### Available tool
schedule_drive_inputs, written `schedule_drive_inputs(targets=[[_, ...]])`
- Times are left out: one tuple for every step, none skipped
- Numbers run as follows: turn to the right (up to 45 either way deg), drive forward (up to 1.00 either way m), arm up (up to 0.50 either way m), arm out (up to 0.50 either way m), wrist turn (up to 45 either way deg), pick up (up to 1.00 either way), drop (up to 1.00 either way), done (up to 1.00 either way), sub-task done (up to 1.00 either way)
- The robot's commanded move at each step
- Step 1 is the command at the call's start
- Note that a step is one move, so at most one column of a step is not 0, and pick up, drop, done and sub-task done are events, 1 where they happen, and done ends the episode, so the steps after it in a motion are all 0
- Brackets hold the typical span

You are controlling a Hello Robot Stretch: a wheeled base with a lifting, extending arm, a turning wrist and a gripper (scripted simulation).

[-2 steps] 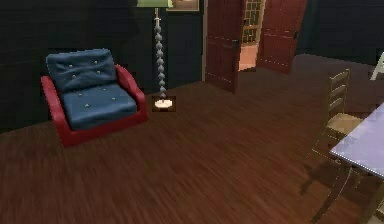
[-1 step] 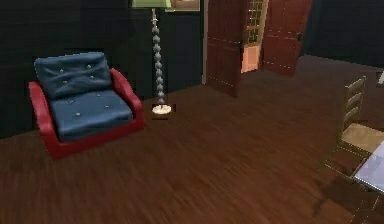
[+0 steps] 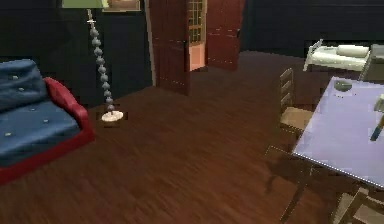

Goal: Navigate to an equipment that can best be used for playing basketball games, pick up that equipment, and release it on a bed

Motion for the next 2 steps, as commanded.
schedule_drive_inputs(targets=[[0.0,1.00,0.00,0.00,0.0,0.00,0.00,0.00,0.00],[3.0,0.00,0.00,0.00,0.0,0.00,0.00,0.00,0.00]])
